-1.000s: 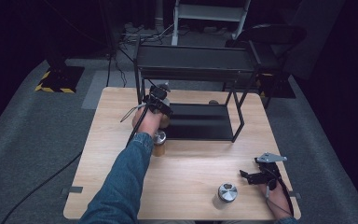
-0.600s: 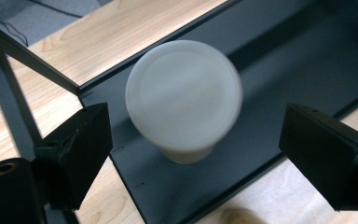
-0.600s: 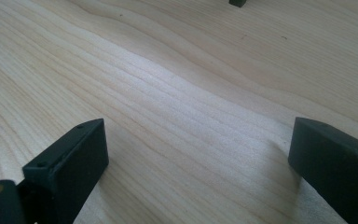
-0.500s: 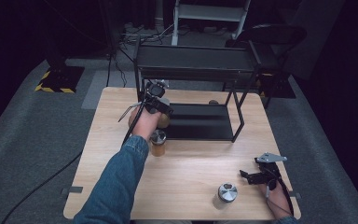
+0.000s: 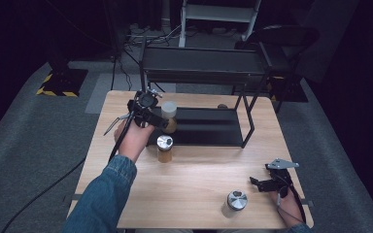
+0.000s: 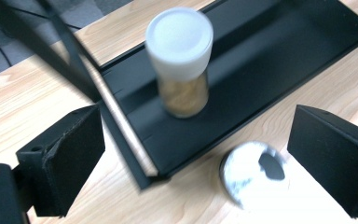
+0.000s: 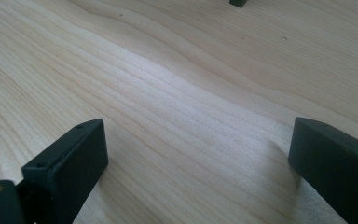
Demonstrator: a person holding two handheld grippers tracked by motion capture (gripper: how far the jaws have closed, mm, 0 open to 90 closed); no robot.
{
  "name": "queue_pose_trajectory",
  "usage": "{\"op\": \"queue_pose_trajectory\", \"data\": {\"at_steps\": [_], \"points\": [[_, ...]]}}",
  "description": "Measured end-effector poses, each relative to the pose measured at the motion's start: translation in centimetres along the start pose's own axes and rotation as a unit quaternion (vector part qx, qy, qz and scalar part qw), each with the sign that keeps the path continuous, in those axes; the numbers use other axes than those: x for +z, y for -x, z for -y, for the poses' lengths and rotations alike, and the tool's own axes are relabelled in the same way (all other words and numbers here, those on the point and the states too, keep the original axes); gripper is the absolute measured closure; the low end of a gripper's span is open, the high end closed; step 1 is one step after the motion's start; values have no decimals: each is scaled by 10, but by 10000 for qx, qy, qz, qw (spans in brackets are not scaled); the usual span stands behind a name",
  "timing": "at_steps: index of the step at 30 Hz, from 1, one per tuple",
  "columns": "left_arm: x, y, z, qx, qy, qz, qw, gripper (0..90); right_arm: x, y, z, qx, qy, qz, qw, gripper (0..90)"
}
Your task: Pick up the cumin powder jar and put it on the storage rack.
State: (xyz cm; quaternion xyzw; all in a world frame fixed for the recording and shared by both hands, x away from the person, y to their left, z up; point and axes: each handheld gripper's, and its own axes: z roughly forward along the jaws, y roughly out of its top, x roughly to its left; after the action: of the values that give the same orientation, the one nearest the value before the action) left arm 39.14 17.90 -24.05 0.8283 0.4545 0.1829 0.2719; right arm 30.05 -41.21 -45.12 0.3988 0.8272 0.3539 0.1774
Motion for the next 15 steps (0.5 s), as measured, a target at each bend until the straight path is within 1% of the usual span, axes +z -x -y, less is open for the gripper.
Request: {"op": "queue_pose_trajectory", "data": {"at_steps": [1,4,6,9,12,15], "points": [[-6,-2,8,-3,60,-5,10000,36,0,0,0,-1,0,0,10000,44],[-15,-3,24,-41,169,-45,9998,27,0,0,0,-1,0,1,10000,45],[-21,-5,34,-81,189,9,9998,32,0,0,0,-1,0,1,10000,44],[-26,-7,49,-129,241,64,9996,37,0,0,0,-2,-1,1,10000,44],[-31,-5,62,-78,302,37,9995,31,0,0,0,-2,-1,1,10000,44],[-33,-5,72,-88,307,39,9995,32,0,0,0,-2,-1,1,10000,44]]}}
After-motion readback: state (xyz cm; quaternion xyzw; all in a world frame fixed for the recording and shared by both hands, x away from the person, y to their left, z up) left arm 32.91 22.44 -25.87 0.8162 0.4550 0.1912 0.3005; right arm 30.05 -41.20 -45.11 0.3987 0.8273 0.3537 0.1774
